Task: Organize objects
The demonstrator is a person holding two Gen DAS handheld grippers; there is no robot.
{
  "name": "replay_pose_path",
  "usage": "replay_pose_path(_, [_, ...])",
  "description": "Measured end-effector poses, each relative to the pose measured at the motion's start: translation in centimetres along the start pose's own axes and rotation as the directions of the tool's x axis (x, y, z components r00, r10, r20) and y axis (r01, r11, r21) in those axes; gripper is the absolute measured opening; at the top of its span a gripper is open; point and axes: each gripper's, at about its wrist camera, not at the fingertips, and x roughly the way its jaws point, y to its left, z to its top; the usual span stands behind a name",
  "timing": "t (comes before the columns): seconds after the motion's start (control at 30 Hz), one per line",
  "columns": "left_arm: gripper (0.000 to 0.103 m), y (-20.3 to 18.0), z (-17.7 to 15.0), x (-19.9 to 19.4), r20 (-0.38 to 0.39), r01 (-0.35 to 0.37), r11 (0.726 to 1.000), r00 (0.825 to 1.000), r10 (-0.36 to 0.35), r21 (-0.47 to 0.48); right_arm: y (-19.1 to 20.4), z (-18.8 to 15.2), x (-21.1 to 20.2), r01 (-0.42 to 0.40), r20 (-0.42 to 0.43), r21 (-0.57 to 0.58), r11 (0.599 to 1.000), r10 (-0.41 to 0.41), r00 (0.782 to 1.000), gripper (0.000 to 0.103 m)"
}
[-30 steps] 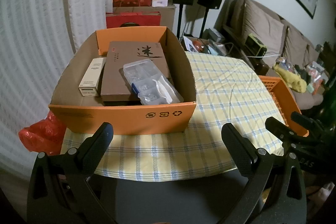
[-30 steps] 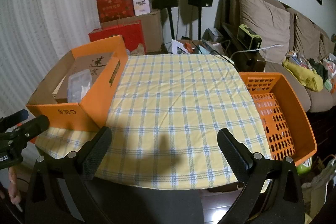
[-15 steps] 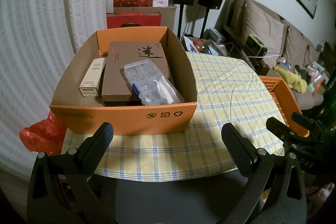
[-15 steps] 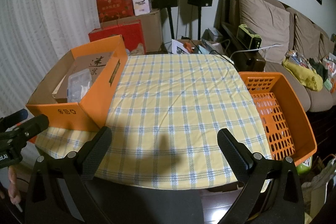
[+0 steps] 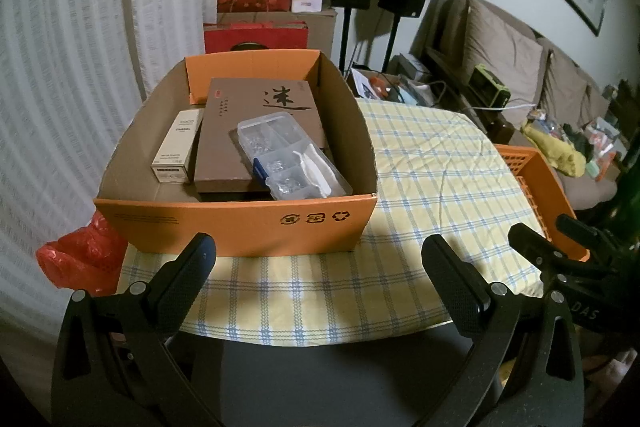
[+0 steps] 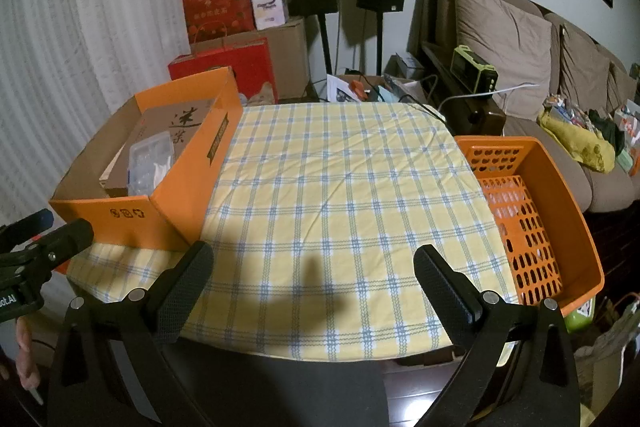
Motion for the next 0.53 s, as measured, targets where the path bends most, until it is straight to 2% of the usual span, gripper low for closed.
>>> replay_pose_path(0.53, [0.103, 0.13, 0.10, -0.25, 0.006, -0.013, 1.000, 1.000, 0.013, 0.001, 0.09, -0.02, 0.04, 0.001, 0.000, 0.001, 1.000, -0.001, 1.000, 0.101])
